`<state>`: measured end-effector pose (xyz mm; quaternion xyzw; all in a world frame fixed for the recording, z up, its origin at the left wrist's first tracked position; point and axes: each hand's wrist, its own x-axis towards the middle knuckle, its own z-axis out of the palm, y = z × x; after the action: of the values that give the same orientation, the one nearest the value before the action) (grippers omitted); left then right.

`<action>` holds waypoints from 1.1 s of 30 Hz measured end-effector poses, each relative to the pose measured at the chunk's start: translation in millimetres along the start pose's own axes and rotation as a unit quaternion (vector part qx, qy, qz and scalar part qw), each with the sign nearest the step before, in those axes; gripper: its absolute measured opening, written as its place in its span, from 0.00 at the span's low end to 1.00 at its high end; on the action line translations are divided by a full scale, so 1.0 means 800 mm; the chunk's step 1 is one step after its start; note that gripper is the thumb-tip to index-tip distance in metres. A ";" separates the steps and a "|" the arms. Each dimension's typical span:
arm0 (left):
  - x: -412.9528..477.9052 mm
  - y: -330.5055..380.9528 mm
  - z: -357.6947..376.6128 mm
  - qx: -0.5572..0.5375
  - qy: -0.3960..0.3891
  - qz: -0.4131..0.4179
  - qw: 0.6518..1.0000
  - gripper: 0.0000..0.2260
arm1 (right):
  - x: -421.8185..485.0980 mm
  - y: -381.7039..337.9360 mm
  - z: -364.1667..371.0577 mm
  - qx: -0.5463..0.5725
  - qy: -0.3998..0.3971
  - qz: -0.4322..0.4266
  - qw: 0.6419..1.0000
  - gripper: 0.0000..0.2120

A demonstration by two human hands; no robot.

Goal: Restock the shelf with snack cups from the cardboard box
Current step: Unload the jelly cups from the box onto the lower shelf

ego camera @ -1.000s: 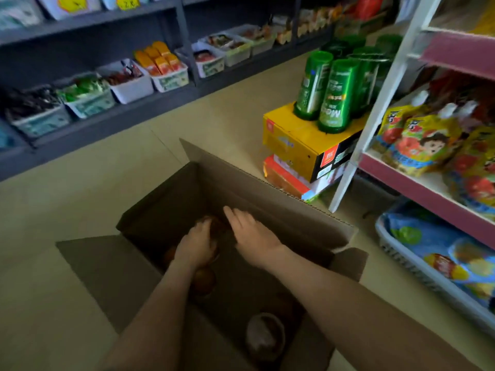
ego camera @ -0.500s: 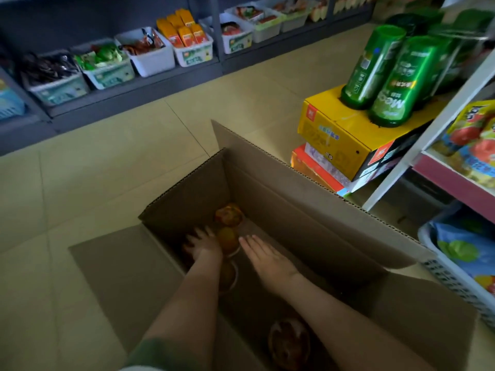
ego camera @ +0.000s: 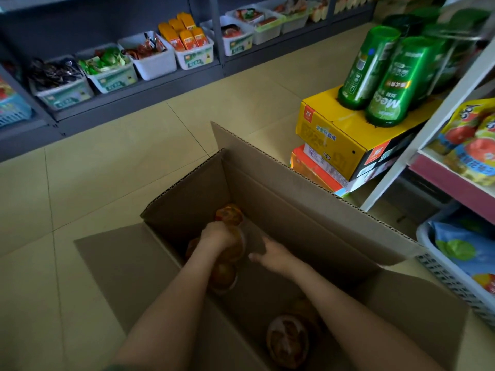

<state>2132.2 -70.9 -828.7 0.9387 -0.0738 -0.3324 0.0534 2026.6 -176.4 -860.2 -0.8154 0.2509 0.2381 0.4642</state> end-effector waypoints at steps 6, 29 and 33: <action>-0.053 0.022 -0.040 -0.408 -0.109 0.083 0.903 0.30 | -0.045 -0.018 -0.037 0.334 -0.026 -0.088 0.938 0.22; -0.297 0.167 -0.155 -0.188 0.256 0.568 0.760 0.03 | -0.313 -0.053 -0.244 0.310 0.229 -0.346 0.856 0.12; -0.350 0.230 -0.151 -0.188 0.313 0.611 0.702 0.03 | -0.383 -0.030 -0.300 0.241 0.262 -0.379 0.854 0.13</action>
<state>1974.9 -196.6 -535.1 0.7081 -0.5460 0.0795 0.4407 1845.7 -318.8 -545.1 -0.7421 0.0838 -0.2468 0.6175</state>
